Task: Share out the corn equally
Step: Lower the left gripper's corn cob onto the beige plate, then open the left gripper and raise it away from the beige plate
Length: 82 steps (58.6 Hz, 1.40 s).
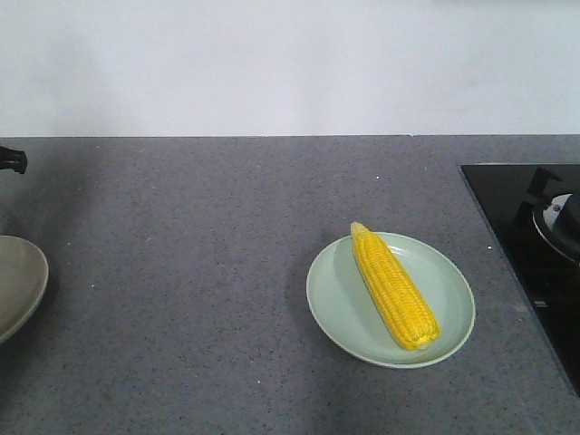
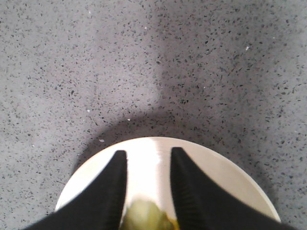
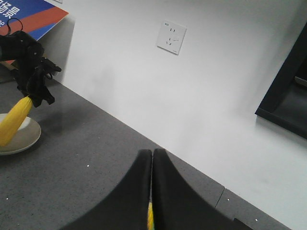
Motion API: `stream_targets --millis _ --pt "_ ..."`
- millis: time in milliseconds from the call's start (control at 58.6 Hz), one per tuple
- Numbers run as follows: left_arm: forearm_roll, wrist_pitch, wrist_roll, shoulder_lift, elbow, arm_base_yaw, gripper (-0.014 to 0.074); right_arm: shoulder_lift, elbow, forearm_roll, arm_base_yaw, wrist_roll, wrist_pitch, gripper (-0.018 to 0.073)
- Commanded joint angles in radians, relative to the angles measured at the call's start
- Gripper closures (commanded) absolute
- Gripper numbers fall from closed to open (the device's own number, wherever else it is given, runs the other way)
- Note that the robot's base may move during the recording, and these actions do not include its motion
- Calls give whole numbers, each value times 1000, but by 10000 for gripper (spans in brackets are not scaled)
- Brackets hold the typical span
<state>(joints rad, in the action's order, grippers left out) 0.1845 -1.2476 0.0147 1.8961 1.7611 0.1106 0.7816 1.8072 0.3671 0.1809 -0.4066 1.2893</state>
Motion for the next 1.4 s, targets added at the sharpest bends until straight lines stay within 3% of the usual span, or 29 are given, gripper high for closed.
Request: stream_targets --millis 0,222,563,733,904,1074,1211,1313,1381 --pt "7 -10 6 -49 23 -1 232 18 11 8 -6 0 -3 565" --pt "-4 -10 7 -49 23 -1 124 18 11 8 -6 0 -3 565" --pt "-86 -11 19 -66 23 -1 134 18 11 6 -6 0 -12 565" --pt "-174 -10 25 -121 23 -2 200 40 11 4 -6 0 -60 565" --pt "-303 0 -9 -204 27 -2 362 109 11 4 -6 0 -110 565" --pt "-534 49 -122 -313 27 -2 608 194 11 3 -6 0 -146 565" --pt "-752 84 -294 -402 27 -3 605 236 11 -6 -6 -1 -201 565" --pt "-834 85 -377 -474 20 -5 605 237 11 -15 -6 -10 -201 565" --pt "-848 109 -406 -522 10 -15 605 233 11 -26 -6 -10 -200 565"
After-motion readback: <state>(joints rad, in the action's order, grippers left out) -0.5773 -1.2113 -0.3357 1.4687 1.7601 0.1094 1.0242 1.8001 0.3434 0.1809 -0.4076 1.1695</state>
